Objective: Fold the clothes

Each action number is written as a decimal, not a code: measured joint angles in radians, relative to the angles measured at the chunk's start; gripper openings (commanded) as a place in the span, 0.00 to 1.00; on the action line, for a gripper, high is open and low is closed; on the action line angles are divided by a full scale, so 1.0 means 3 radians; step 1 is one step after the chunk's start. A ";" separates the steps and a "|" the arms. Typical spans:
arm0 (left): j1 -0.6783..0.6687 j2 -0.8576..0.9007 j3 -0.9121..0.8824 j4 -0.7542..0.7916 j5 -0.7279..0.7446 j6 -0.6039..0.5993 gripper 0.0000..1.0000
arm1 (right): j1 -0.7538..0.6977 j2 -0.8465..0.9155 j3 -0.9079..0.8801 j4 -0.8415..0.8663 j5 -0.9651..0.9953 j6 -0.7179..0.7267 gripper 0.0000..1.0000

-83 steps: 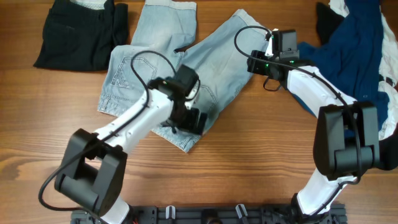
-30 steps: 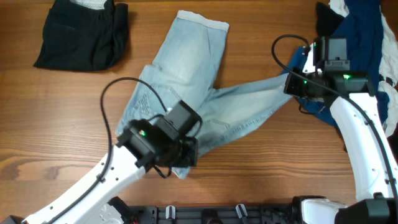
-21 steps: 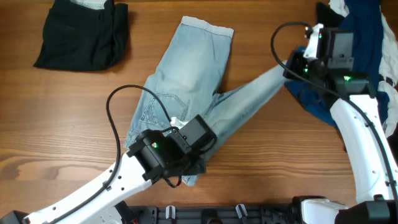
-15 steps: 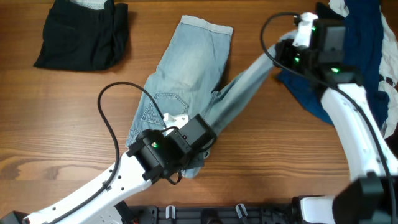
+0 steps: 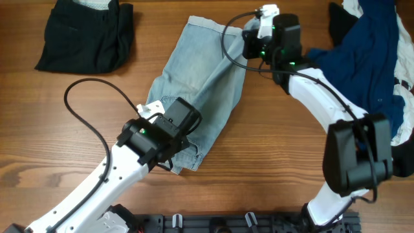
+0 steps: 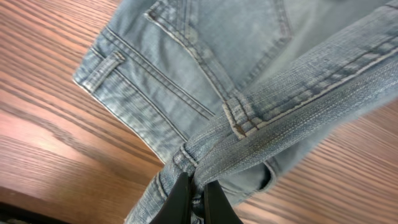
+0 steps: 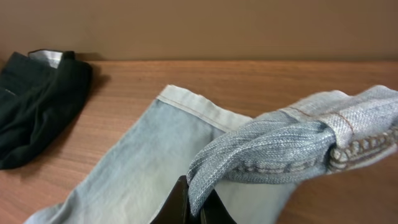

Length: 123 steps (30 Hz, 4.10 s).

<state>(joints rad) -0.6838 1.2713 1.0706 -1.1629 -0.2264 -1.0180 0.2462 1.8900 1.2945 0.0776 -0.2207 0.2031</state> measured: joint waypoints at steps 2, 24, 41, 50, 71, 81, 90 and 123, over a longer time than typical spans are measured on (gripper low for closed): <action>0.0036 0.0117 0.0000 0.0003 -0.0061 0.0013 0.04 | 0.0058 0.0107 0.0045 0.0107 0.0039 0.0000 0.04; 0.0876 0.0532 -0.0019 0.0197 -0.0462 0.0223 0.83 | 0.0418 0.0581 0.0065 0.1249 0.0127 -0.0025 1.00; 0.1390 0.0412 0.0010 0.0613 -0.0195 0.0917 1.00 | -0.0337 -0.0249 0.0134 0.0139 0.0050 -0.0088 1.00; 0.1390 0.0853 0.0019 0.0769 0.0430 0.1347 1.00 | -0.0343 0.0423 0.0145 -0.0037 -0.0205 -0.0334 1.00; 0.1390 0.0856 0.0020 0.0975 0.0209 0.1386 1.00 | 0.0331 0.1076 0.0351 -0.0528 0.0694 -0.0750 0.95; 0.1390 0.0856 0.0018 0.1017 0.0403 0.1386 1.00 | -0.0205 0.0725 0.0521 -0.3003 0.0762 0.0195 1.00; 0.1390 0.0857 -0.0303 0.1222 0.0490 0.1386 1.00 | -0.0937 0.0413 0.0229 -0.3625 -0.0061 0.0421 1.00; 0.1448 0.0792 -0.0334 0.1830 0.0819 0.2644 0.50 | -0.0769 -0.1230 0.0198 -0.2392 0.0039 -0.0038 0.91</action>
<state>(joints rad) -0.2493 1.5089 0.9703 -0.6140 0.0193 -0.2249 0.0154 1.5211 1.3540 -0.6399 -0.2089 0.1917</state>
